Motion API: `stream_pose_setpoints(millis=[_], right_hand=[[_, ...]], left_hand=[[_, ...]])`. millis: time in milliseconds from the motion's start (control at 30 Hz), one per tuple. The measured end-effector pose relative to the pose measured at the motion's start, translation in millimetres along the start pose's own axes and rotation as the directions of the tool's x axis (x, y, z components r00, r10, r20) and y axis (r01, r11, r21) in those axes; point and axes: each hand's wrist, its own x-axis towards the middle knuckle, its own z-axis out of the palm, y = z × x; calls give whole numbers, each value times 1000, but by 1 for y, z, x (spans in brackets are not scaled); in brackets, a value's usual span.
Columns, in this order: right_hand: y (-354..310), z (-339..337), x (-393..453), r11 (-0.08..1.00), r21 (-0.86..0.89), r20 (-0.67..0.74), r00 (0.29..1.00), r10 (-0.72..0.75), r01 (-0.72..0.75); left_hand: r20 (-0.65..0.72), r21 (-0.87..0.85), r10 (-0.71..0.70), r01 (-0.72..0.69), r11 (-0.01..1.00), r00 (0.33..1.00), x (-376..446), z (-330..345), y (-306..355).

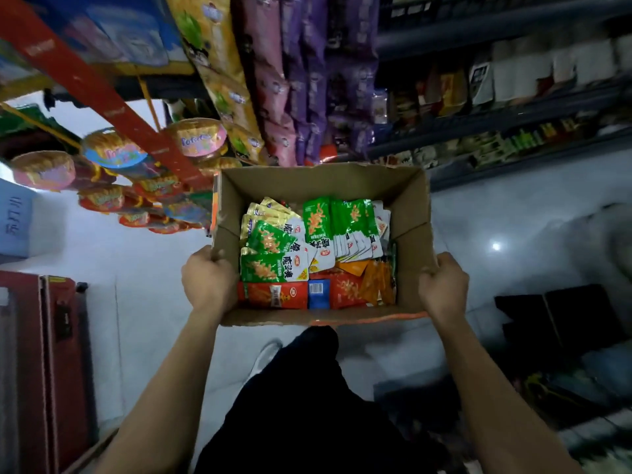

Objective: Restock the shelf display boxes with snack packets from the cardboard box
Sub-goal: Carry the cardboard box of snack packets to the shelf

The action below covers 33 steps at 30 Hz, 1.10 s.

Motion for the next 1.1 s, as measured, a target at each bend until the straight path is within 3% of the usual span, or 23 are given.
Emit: stream_pose_setpoints(millis=[167, 333, 467, 767, 933, 1100], right_hand=[[41, -55, 42, 995, 62, -16, 997, 73, -72], [105, -88, 90, 984, 113, 9, 991, 134, -134], [154, -122, 150, 987, 124, 58, 994, 98, -105], [218, -220, 267, 993, 112, 35, 999, 22, -25], [225, -241, 341, 998, 56, 7, 1000, 0, -1], [229, -251, 412, 996, 61, 32, 998, -60, 58]], left_hand=[[35, -52, -20, 22, 998, 999, -48, 38, 56], [32, 41, 41, -43, 998, 999, -89, 79, 114], [23, 128, 50, -53, 990, 998, -125, 125, 167], [-25, 98, 62, -59, 993, 998, -196, 192, 286], [-26, 46, 72, -71, 996, 997, -193, 240, 350], [-13, 49, -1, 2, 999, 1000, -169, 288, 400]])
